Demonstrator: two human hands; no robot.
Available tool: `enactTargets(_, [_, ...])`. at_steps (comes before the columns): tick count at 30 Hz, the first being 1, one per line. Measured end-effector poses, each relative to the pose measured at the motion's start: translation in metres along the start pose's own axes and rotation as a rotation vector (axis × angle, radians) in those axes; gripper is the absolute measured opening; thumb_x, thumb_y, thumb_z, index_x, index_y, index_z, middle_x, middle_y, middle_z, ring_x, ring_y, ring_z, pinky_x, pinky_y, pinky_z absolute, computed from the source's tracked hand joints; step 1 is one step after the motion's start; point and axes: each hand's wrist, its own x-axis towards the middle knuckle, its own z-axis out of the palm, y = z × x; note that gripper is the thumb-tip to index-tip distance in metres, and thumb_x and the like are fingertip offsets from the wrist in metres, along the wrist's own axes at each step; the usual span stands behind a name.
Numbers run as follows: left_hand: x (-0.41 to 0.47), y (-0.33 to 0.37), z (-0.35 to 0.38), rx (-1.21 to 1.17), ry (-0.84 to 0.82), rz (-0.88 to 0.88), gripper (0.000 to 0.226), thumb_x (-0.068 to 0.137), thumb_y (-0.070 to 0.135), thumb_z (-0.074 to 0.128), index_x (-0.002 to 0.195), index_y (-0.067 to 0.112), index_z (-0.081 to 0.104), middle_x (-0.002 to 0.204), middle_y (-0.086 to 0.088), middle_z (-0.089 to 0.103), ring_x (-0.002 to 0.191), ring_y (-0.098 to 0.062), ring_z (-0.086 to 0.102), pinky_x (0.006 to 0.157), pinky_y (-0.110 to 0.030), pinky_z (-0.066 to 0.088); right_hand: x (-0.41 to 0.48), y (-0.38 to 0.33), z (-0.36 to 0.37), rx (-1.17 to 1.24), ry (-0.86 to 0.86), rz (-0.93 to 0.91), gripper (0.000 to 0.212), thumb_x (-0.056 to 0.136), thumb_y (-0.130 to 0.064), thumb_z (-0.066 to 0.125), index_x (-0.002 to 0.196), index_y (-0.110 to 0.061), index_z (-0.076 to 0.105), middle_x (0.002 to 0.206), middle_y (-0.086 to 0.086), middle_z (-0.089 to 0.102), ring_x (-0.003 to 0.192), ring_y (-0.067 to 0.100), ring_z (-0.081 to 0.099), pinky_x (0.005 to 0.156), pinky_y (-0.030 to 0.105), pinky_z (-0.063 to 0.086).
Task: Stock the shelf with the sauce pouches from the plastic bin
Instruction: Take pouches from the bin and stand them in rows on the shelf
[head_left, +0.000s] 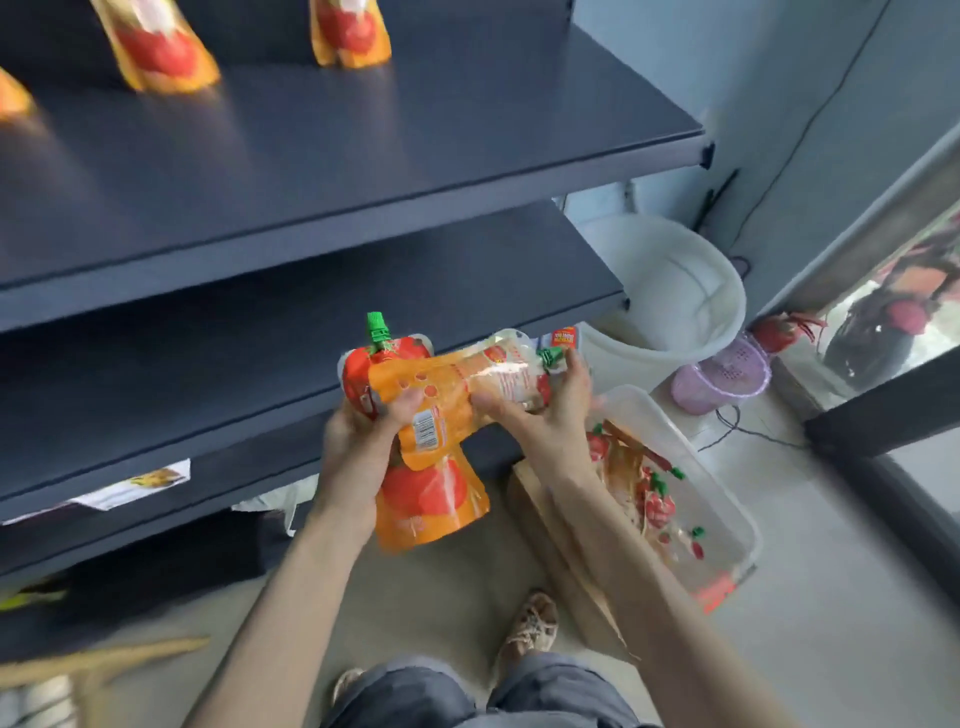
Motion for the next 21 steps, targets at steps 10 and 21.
enactTargets(10, [-0.049, 0.081, -0.165, -0.091, -0.015, 0.116, 0.046, 0.069, 0.042, 0.072, 0.111, 0.029, 0.062, 0.107, -0.002, 0.072, 0.095, -0.019, 0.070, 0.068, -0.029, 0.056, -0.072, -0.090, 0.176, 0.792, -0.391, 0.126, 0.027, 0.081, -0.027, 0.070, 0.102, -0.010, 0.065, 0.096, 0.006, 0.073, 0.086, 0.020, 0.070, 0.072, 0.033, 0.058])
enactTargets(21, [-0.036, 0.186, -0.294, -0.005, 0.110, 0.349, 0.031, 0.062, 0.038, 0.078, 0.091, 0.028, 0.072, 0.097, 0.000, 0.074, 0.090, -0.018, 0.071, 0.065, -0.027, 0.055, -0.075, -0.191, 0.263, 0.597, -0.692, -0.056, 0.036, 0.091, -0.033, 0.053, 0.121, -0.013, 0.056, 0.106, 0.009, 0.072, 0.085, 0.021, 0.070, 0.071, 0.040, 0.059])
